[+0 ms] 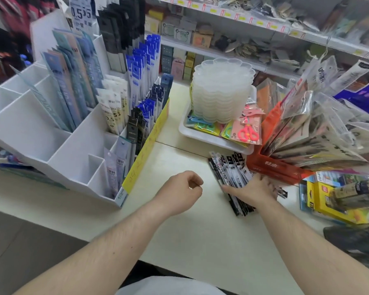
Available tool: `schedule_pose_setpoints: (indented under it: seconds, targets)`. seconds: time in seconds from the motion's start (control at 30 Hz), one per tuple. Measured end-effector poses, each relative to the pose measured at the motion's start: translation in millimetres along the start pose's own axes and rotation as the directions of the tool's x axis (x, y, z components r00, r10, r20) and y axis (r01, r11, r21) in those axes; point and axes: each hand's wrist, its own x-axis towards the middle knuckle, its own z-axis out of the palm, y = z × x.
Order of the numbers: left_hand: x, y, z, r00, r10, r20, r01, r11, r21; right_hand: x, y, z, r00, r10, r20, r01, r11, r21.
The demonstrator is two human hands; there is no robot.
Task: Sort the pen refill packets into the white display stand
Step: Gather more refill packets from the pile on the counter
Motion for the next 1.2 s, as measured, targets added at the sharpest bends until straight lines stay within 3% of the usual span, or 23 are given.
schedule_pose_setpoints:
  seconds: [0.4, 0.83, 0.93, 1.03, 1.1, 1.2]
  targets:
    - [-2, -21, -3, 0.997, -0.077, 0.009, 0.077, 0.997, 0.01, -8, -32, 14, 0.982, -0.188, 0.017, 0.186, 0.949, -0.253]
    - [3, -46, -3, 0.987, -0.158, 0.043, 0.16, 0.986, -0.05, -36, -44, 25, 0.907, -0.419, -0.038, 0.397, 0.883, -0.251]
    - [3, -50, -2, 0.973, -0.209, 0.099, 0.221, 0.967, -0.131, -35, -43, 27, 0.919, -0.395, -0.012, 0.39, 0.91, -0.139]
    - [2, -54, 0, 0.954, -0.261, 0.147, 0.286, 0.939, -0.191, -24, -39, 15, 0.955, -0.27, 0.123, 0.243, 0.949, 0.201]
    - [2, -57, 2, 0.94, -0.301, 0.16, 0.332, 0.916, -0.227, -18, -34, 9, 0.952, -0.203, 0.23, 0.064, 0.864, 0.499]
    - [1, -58, 5, 0.92, -0.342, 0.191, 0.387, 0.869, -0.309, -21, -25, 5, 0.918, -0.185, 0.35, -0.099, 0.749, 0.656]
